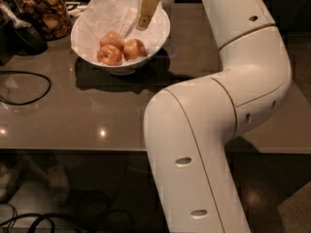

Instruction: Pick apple from white bowl

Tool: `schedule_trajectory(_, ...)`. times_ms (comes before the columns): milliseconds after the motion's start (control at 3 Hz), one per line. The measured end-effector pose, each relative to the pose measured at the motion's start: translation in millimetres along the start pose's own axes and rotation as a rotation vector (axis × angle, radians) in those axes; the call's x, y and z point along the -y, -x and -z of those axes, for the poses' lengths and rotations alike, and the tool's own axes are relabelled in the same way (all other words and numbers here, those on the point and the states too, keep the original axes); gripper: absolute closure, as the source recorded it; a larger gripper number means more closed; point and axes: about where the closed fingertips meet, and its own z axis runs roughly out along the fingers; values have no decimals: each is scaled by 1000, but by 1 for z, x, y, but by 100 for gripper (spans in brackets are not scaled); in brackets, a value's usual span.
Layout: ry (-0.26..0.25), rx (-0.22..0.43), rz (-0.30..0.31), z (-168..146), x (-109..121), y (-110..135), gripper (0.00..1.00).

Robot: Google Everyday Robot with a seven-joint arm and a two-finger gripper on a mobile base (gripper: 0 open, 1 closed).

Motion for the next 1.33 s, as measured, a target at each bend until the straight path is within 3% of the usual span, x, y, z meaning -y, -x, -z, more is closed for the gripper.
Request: schedule_trajectory(1333, 91, -7, -4, -42, -10, 5, 21)
